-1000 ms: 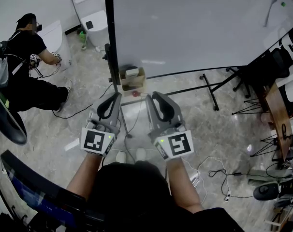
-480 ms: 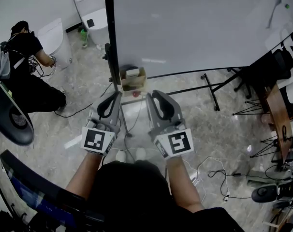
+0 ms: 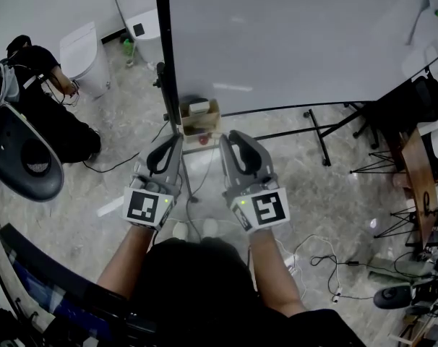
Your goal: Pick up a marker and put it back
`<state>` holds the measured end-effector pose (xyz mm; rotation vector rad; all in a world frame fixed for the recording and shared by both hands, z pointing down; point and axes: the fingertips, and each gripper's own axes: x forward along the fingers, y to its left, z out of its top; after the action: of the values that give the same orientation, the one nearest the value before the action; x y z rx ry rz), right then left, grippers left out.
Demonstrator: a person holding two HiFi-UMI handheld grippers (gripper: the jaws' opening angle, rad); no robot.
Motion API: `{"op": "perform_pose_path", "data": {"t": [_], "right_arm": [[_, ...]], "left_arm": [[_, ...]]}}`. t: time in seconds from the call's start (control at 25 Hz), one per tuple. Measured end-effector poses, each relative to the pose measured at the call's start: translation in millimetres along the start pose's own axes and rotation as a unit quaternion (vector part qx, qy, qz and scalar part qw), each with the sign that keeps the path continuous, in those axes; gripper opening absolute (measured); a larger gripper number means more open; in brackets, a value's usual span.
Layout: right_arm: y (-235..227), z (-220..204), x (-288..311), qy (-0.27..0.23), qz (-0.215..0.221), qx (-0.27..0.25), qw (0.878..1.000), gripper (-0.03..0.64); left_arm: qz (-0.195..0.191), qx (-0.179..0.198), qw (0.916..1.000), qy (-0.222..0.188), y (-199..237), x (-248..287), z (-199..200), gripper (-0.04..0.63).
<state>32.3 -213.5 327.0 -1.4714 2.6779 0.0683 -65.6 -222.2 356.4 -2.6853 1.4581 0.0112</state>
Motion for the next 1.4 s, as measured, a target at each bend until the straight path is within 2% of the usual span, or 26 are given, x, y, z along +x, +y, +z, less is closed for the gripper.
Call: {"op": "perform_pose_path", "data": {"t": [0.4, 1.4], "right_arm": [[-18.7, -16.9, 16.9, 0.014, 0.003, 0.002, 1.0, 0.075], [-48.8, -109.9, 56.6, 0.063, 0.014, 0.011, 0.998, 0.074]], "left_arm": [[0.009, -0.004, 0.9999, 0.014, 0.9, 8.9, -11.8, 0.005], [0.036, -0.014, 0.998, 0.05, 3.2, 20.7, -50.7, 0.005]]}}
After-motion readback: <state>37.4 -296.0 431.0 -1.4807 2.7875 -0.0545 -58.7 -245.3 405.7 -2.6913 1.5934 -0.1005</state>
